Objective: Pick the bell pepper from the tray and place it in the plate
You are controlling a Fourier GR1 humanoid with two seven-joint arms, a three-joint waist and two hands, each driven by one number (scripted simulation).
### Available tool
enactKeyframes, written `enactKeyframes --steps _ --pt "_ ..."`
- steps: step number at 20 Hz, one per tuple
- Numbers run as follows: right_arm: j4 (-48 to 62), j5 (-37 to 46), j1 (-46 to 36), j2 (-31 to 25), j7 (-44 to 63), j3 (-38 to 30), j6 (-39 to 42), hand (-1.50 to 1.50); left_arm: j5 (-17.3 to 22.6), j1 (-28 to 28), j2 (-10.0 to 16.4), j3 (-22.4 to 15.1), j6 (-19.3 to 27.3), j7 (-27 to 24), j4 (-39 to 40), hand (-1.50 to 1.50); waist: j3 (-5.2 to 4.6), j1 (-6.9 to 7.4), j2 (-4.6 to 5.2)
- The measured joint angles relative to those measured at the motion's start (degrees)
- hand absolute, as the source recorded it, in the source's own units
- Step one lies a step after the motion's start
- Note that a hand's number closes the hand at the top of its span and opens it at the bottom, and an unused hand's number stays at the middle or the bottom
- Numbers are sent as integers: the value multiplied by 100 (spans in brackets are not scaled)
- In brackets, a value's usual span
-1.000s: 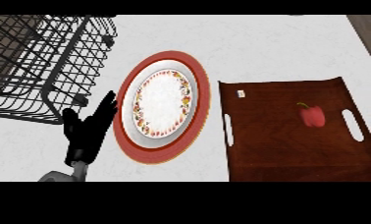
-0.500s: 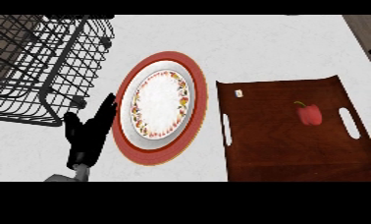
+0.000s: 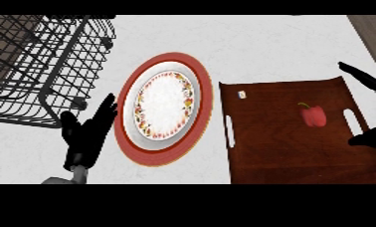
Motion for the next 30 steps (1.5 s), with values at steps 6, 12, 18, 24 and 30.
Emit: enactKeyframes --steps 6,12,18,24,30 --pt "-323 301 210 293 174 -147 212 -150 -162 52 -122 197 -162 37 -42 0 2 -2 0" --pt "-358 933 333 653 282 -179 -127 -150 -365 129 -277 247 -203 200 -173 0 -4 3 5" --pt "69 1518 106 956 345 -268 -447 -150 -422 79 -338 486 -457 119 38 0 2 14 5" --pt "49 1873 23 1153 458 -347 -267 -150 -661 70 -559 562 -471 157 44 0 0 8 5" --pt "699 2468 -293 1428 274 -142 -489 150 -786 42 -653 629 -515 198 47 0 0 36 14"
